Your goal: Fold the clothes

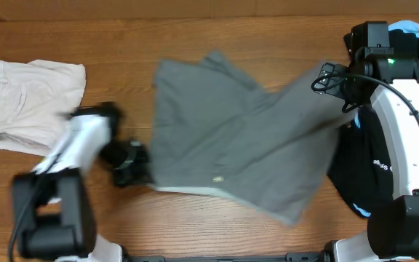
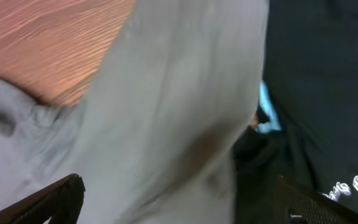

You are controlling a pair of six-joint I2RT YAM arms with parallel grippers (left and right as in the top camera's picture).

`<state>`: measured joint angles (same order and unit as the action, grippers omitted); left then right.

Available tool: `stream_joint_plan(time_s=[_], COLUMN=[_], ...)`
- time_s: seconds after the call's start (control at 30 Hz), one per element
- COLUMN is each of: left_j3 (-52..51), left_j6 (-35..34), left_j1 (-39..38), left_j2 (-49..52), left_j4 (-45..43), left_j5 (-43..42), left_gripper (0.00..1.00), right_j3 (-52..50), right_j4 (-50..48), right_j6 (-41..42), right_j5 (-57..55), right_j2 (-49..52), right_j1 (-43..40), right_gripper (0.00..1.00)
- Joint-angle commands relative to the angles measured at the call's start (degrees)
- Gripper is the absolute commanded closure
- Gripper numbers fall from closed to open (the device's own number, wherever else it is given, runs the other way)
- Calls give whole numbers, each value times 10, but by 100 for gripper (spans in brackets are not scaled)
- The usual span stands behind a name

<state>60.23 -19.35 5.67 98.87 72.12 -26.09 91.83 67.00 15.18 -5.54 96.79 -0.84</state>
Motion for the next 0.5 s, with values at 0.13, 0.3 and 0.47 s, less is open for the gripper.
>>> stream_joint_plan(time_s=[0.13, 0.3, 0.47], left_j3=[0, 0, 0], left_j6=[149, 149, 149], left_j1=[202, 207, 197], left_j2=[-25, -25, -25], left_j4=[16, 11, 11], left_j5=[24, 16, 16], left_gripper=[96, 96, 96], right_j3=[9, 9, 20], right_j4=[-33, -121, -254], right_j6=[-174, -184, -201], right_j5=[271, 282, 240], right_j2=[18, 65, 123], right_j1=[23, 98, 179], right_gripper=[10, 12, 0])
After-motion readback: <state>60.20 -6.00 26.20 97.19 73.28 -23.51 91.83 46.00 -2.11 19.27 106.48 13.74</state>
